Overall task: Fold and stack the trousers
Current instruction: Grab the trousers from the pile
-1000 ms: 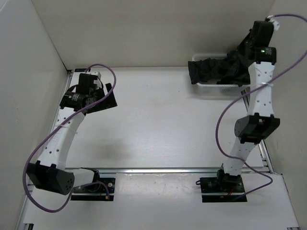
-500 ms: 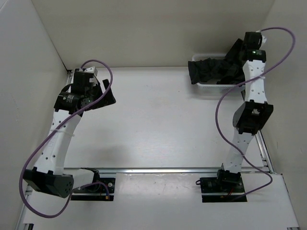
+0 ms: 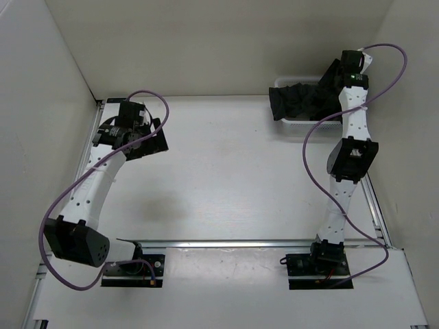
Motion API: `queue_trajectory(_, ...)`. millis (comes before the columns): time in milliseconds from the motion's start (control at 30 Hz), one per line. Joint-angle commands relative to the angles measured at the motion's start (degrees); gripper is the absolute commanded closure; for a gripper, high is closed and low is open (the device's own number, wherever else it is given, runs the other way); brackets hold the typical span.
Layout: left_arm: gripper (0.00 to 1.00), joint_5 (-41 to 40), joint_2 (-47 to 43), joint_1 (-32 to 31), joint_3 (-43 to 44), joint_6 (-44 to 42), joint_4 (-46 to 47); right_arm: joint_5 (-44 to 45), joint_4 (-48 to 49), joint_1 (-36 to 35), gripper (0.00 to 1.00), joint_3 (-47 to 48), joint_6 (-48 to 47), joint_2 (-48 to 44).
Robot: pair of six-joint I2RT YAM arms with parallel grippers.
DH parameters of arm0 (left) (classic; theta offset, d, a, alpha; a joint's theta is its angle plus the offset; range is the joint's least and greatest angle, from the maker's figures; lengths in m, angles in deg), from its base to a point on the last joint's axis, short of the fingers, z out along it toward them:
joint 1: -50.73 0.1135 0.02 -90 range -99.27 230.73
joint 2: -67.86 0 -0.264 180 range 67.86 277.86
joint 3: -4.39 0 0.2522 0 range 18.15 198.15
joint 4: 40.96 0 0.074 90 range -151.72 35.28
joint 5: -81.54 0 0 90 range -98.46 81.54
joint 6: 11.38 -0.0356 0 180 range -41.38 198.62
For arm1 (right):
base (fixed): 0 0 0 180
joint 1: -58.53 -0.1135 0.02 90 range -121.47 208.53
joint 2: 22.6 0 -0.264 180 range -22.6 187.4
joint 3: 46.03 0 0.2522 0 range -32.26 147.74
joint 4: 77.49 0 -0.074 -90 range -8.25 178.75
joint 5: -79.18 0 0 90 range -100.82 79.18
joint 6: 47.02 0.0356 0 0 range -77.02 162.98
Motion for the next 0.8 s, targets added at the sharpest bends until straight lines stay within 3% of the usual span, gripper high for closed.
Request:
queue_trajectory(0, 0.00, -1.46, 1.11, -0.10, -0.61, 0.27, 1.01, 4.39, 2.91, 0.51, 0.05, 2.29, -0.41, 2.51)
queue_trajectory(267, 0.00, -1.47, 3.32, -0.10, -0.61, 0.27, 1.01, 8.09, 3.96, 1.56, 0.04, 1.06, -1.99, 4.36)
queue_trajectory(367, 0.00, -1.47, 3.93, -0.10, -0.61, 0.27, 1.01, 2.13, 4.74, 2.88, 0.08, 1.85, 0.46, 5.94)
queue_trajectory(400, 0.00, -1.47, 3.93, -0.10, -0.61, 0.27, 1.01, 0.72, 5.45, 2.88, 0.15, 1.85, 0.99, 5.94)
queue_trajectory(500, 0.00, -1.47, 3.93, -0.10, -0.61, 0.27, 1.01, -1.93, 6.86, 3.41, 0.58, 3.78, 1.87, 6.47)
queue_trajectory(533, 0.00, -1.47, 3.24, -0.10, -0.61, 0.27, 0.49, -2.62, 6.86, 3.41, 0.79, 5.01, 1.87, 6.47)
queue_trajectory(567, 0.00, -0.68, 3.23, -0.10, -0.61, 0.27, 0.49, -3.33, 6.86, 3.41, 0.87, 5.54, 1.87, 6.47)
queue_trajectory(633, 0.00, -0.68, 1.22, -0.10, -0.61, 0.27, -0.04, -5.43, 6.86, 3.41, 0.99, 5.55, 2.48, 3.84)
queue_trajectory(767, 0.00, -0.68, -1.25, -0.10, -0.61, 0.27, -0.66, -10.61, 6.86, 3.41, 0.99, 6.07, 3.02, -3.80)
